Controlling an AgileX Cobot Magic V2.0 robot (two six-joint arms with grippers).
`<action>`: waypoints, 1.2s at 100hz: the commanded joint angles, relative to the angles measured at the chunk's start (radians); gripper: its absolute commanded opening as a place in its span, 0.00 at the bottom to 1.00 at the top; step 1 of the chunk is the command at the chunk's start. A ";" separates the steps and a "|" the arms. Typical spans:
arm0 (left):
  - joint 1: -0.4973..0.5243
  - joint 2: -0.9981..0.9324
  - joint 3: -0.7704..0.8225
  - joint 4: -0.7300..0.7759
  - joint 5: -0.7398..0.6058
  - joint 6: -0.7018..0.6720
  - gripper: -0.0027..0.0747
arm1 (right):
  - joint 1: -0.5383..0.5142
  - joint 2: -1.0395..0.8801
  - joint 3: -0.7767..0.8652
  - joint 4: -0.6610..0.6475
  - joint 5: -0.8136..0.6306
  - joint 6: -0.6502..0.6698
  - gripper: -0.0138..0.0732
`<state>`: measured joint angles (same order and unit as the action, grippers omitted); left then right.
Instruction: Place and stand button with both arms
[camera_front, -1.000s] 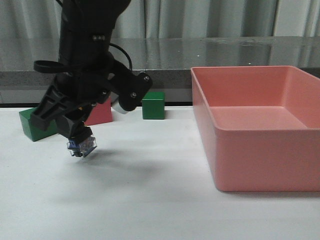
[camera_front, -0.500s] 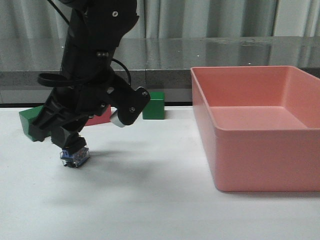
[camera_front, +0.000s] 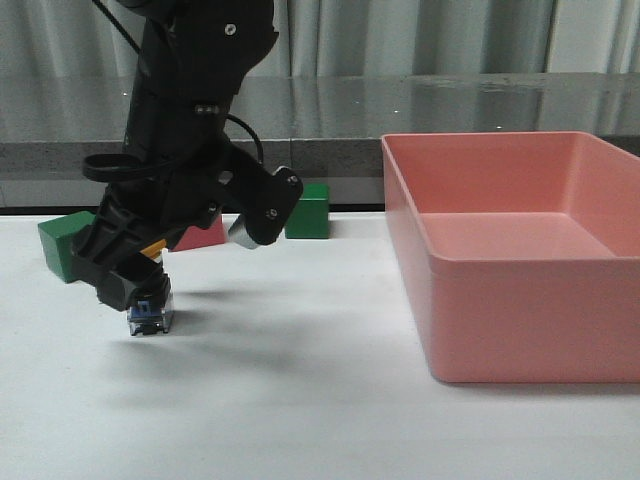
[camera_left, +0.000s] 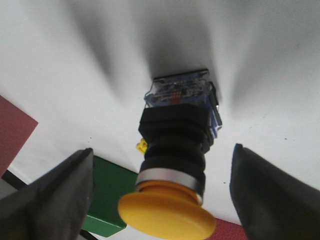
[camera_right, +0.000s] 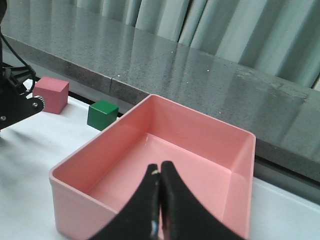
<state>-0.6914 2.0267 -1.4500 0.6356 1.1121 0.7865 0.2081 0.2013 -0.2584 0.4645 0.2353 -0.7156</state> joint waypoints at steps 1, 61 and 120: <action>-0.008 -0.077 -0.023 0.031 0.020 -0.016 0.76 | -0.006 0.011 -0.026 0.014 -0.063 0.000 0.03; 0.219 -0.407 -0.023 -0.132 0.080 -0.302 0.01 | -0.006 0.011 -0.026 0.014 -0.063 0.000 0.03; 0.443 -0.975 0.466 -0.726 -0.660 -0.300 0.01 | -0.006 0.011 -0.026 0.014 -0.063 0.000 0.03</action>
<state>-0.2518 1.1502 -1.0649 -0.0185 0.6231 0.4996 0.2081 0.2013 -0.2584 0.4645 0.2353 -0.7156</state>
